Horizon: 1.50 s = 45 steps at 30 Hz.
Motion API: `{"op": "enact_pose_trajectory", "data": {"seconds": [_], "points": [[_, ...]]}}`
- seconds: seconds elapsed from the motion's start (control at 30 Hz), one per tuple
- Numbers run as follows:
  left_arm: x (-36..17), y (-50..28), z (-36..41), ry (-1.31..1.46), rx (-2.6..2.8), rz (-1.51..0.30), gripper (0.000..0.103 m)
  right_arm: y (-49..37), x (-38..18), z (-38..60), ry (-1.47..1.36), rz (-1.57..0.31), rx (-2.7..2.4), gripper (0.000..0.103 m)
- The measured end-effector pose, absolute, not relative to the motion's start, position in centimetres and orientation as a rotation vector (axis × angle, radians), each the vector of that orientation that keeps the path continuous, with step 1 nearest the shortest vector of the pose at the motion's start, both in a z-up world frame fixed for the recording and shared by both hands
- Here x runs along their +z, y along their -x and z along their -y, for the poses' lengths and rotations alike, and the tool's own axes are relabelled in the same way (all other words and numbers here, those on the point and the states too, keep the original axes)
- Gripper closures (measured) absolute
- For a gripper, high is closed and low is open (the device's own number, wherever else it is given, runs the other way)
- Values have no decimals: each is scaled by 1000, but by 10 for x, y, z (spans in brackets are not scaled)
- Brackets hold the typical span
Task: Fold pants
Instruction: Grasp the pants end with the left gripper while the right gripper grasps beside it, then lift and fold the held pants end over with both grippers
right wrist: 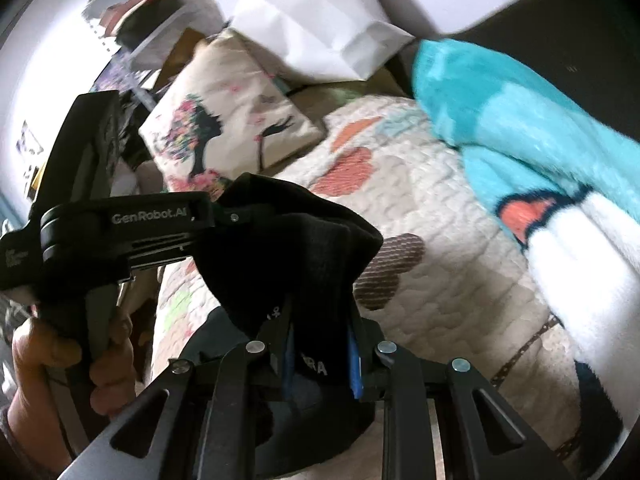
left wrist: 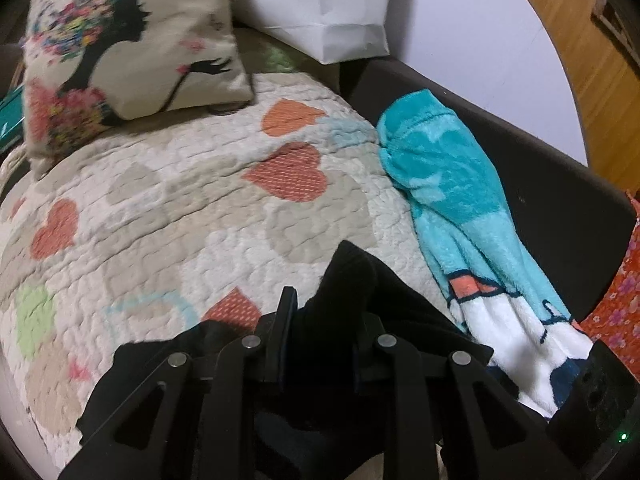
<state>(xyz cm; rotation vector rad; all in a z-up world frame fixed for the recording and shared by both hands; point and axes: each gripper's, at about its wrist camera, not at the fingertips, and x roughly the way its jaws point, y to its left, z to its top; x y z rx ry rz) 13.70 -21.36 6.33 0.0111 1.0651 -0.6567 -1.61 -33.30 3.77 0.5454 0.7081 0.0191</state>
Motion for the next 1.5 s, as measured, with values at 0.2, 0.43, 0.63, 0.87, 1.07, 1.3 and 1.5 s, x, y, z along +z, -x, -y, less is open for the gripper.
{"op": "enact_pose_trajectory", "data": {"seconds": [0.2, 0.43, 0.63, 0.87, 1.07, 1.3, 1.5], "points": [[68, -126, 194, -13, -630, -1048, 82, 19, 43, 314, -494, -704, 61, 81], [69, -113, 163, 30, -608, -1027, 82, 23, 48, 299, -445, -701, 97, 81], [63, -114, 148, 69, -596, -1036, 82, 24, 50, 274, -325, -698, 115, 81], [57, -114, 136, 96, -581, -1038, 82, 25, 50, 258, -246, -690, 134, 81], [53, -103, 105, 145, -569, -1022, 82, 27, 48, 245, -226, -697, 170, 81], [41, -97, 59, 250, -544, -1011, 82, 33, 47, 198, -80, -688, 236, 81], [24, -99, 22, 351, -551, -1003, 82, 39, 39, 146, 127, -683, 315, 81]]}}
